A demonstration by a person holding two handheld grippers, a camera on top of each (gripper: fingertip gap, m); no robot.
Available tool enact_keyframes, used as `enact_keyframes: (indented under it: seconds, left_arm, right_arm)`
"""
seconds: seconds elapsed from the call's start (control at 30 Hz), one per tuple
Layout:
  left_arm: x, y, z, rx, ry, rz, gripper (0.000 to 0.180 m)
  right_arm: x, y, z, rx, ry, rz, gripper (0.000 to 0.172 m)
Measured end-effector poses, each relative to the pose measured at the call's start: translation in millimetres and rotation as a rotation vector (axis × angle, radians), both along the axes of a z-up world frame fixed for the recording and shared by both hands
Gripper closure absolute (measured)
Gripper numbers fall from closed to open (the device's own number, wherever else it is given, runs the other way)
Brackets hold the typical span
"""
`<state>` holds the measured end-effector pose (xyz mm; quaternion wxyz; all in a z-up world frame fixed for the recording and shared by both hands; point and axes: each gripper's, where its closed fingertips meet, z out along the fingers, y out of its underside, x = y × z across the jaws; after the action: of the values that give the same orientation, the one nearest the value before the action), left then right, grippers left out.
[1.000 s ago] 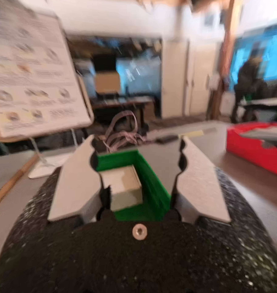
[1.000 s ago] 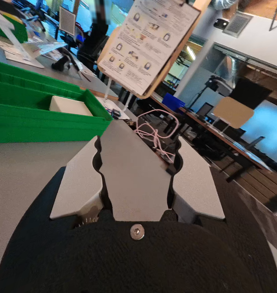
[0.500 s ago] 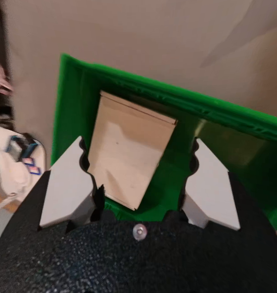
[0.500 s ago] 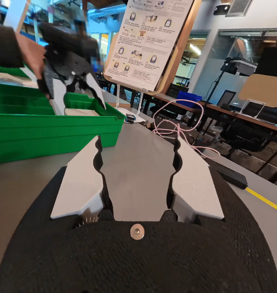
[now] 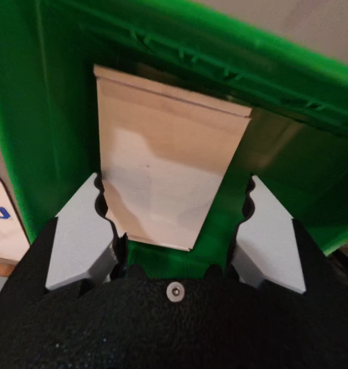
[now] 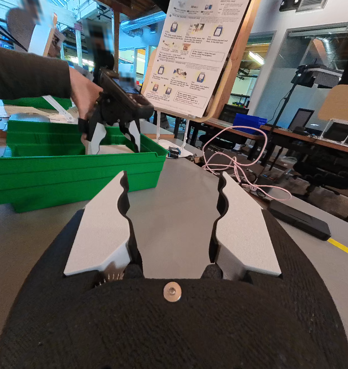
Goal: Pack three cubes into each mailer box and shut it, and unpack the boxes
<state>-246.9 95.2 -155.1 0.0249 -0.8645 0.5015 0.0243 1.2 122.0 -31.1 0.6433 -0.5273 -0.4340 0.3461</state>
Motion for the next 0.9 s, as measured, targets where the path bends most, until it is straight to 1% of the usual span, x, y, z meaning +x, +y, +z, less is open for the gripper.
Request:
enact_keyframes:
  seconds: [0.03,0.07,0.1,0.17,0.3,0.43,0.53,0.63,0.7,0.83,0.9]
  left_arm:
    - [8,4,3,0.022,-0.045,-0.015,0.045]
    - [11,9,5,0.045,-0.063,-0.031,0.046]
    - [8,14,4,0.054,-0.046,-0.035,0.043]
    - [2,13,-5,0.004,-0.021,-0.023,0.048]
    - [-13,6,-25,-0.093,0.023,-0.003,0.046]
    - [-13,5,-24,-0.075,0.007,-0.016,0.046]
    - [-24,0,-19,-0.040,0.081,-0.045,0.047]
    - [-28,-1,-1,0.044,0.085,-0.042,0.047]
    - [-28,0,19,0.114,0.065,-0.032,0.048]
    - [-25,2,74,0.273,0.076,-0.032,0.048]
    - [-14,5,104,0.349,0.068,-0.041,0.048]
  right_arm:
    - [1,0,1,-0.001,0.003,0.000,0.082]
    - [2,-1,2,0.002,0.007,0.001,0.082]
    - [3,-3,4,0.012,0.011,0.001,0.083]
    - [2,-5,5,0.032,0.006,-0.001,0.084]
    - [-2,-8,-1,0.052,-0.033,0.004,0.084]
    - [-5,-11,-4,0.077,-0.059,0.002,0.084]
    - [-5,-11,-4,0.088,-0.067,-0.004,0.085]
    - [-4,-11,-2,0.095,-0.057,-0.008,0.086]
    - [-2,-11,1,0.104,-0.048,-0.014,0.086]
    - [2,-11,7,0.129,-0.025,-0.033,0.088]
    - [5,-10,12,0.147,-0.010,-0.049,0.088]
